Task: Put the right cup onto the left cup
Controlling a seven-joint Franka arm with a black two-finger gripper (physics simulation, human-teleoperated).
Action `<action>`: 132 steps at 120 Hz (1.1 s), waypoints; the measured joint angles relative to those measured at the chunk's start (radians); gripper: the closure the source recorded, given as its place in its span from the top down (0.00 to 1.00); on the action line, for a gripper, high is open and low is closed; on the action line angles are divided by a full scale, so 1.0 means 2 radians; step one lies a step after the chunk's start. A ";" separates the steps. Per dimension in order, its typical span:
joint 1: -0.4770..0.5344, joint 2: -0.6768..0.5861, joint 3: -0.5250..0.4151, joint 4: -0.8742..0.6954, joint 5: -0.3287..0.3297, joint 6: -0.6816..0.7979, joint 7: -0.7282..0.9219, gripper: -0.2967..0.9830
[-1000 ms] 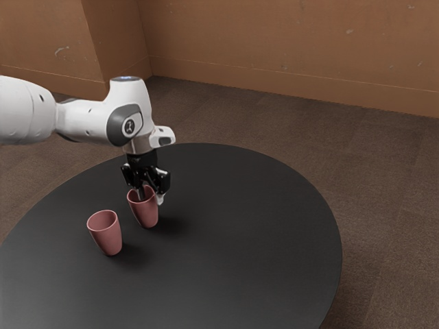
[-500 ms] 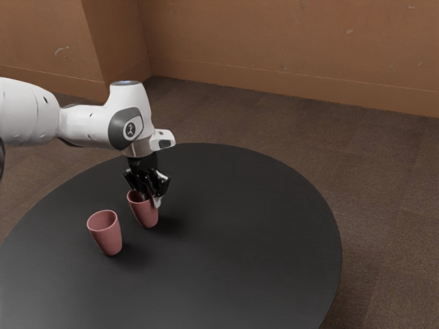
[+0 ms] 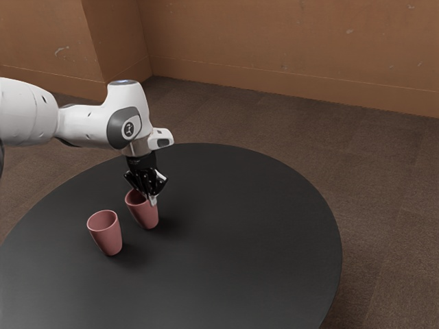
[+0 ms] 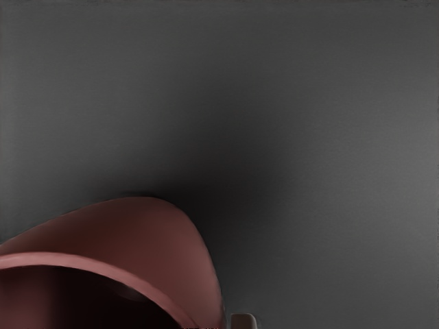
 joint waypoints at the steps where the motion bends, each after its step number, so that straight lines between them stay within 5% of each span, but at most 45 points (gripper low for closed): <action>1: 0.000 0.000 0.000 0.000 0.000 0.000 0.000 0.16; 132: -0.008 -0.186 -0.001 -0.081 0.072 -0.077 -0.043 0.15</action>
